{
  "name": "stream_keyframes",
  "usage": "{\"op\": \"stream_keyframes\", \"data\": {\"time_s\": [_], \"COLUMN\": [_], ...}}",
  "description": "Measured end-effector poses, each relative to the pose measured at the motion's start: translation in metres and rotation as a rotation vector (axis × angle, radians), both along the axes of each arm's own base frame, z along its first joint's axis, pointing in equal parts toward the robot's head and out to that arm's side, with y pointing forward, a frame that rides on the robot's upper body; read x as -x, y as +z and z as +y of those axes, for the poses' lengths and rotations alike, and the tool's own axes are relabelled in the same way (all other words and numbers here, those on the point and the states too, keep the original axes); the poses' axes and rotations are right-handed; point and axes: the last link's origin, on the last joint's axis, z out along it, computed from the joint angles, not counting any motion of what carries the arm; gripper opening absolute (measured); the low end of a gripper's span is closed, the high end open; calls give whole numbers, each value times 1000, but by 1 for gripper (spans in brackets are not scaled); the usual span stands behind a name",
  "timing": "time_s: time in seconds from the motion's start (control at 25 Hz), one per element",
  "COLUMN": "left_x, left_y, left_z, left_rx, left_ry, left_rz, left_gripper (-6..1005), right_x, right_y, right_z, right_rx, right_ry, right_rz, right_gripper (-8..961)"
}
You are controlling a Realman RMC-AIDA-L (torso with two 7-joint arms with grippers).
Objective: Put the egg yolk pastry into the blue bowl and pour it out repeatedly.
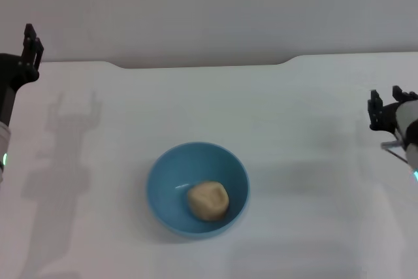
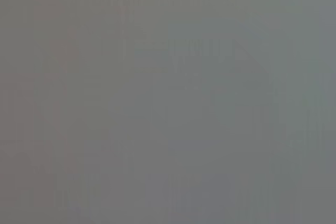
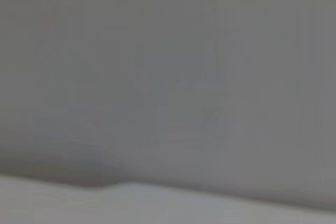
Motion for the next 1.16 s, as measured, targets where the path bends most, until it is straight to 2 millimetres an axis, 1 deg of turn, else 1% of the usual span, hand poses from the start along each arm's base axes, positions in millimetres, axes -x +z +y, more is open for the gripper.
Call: {"op": "stream_keyframes", "data": {"time_s": [0.16, 0.2, 0.28, 0.36, 0.4, 0.44, 0.64, 0.8, 0.92, 1.16], "left_x": [6, 8, 9, 10, 11, 12, 15, 19, 22, 23], "left_y": [-2, -3, -6, -7, -8, -9, -13, -15, -16, -18], "left_z": [-2, -3, -6, -7, -8, -9, -11, -15, -16, -17], "left_rx": [8, 10, 14, 19, 20, 23, 31, 31, 34, 38], "left_ry": [14, 17, 13, 11, 9, 8, 13, 35, 50, 51], "left_rz": [0, 0, 9, 16, 22, 27, 36, 15, 9, 8], "left_gripper": [665, 665, 664, 664, 663, 663, 665, 666, 666, 666], "right_x": [8, 6, 6, 2, 0, 0, 2, 3, 3, 2], "right_y": [-12, -17, -17, -17, -19, -19, -31, -34, -33, -32], "right_z": [-16, -28, -28, -37, -46, -46, -69, -74, -74, -72], "right_rx": [-60, -79, -79, -98, -101, -101, -55, -49, -49, -52], "right_ry": [100, 136, 136, 150, 169, 169, 227, 233, 234, 233], "right_rz": [44, 91, 91, 149, 183, 183, 177, 183, 181, 177], "right_gripper": [321, 321, 321, 321, 321, 321, 321, 321, 321, 321]}}
